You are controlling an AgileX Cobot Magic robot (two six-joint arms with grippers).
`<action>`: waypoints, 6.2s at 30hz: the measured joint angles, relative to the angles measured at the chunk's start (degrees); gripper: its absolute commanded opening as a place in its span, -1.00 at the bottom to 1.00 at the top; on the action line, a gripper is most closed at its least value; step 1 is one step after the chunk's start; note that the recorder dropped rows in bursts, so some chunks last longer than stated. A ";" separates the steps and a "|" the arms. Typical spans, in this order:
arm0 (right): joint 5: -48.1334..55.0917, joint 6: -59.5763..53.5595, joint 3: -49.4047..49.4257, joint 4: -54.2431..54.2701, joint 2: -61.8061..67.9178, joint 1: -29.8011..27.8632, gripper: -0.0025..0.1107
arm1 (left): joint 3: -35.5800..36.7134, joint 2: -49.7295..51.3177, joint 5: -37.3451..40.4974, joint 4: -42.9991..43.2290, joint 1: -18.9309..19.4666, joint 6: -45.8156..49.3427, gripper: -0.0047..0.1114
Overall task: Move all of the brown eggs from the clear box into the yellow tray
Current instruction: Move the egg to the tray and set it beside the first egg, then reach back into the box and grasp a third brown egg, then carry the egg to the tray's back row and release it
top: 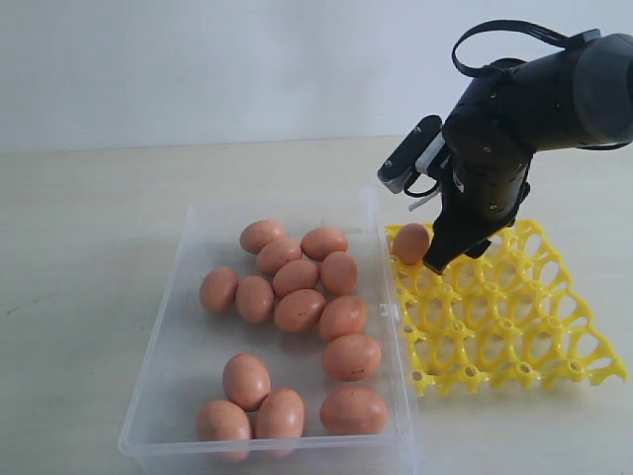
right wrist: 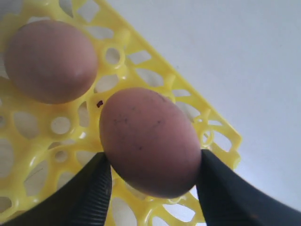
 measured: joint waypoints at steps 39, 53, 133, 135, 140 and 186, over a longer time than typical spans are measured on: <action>0.69 -7.51 -2.79 38.54 -12.47 4.44 -0.95 | 0.00 0.00 0.00 0.00 0.00 0.00 -0.92; 2.53 -12.51 -2.79 52.68 -0.44 12.11 -0.71 | 0.00 0.00 0.00 0.00 0.00 0.00 -0.92; 1.05 -12.26 -28.33 54.95 22.57 12.57 0.01 | 0.00 0.00 0.00 0.00 0.00 0.00 -0.92; 0.76 -12.26 -28.33 55.19 23.04 12.57 0.01 | 0.00 0.00 0.00 0.00 0.00 0.00 -0.92; 0.66 -12.54 -28.70 55.31 23.38 12.57 -0.45 | 0.00 0.00 0.00 0.00 0.00 0.00 -0.92; -48.64 -4.47 30.21 40.71 -24.63 -11.75 -0.96 | 0.00 0.00 0.00 0.00 0.00 0.00 -0.92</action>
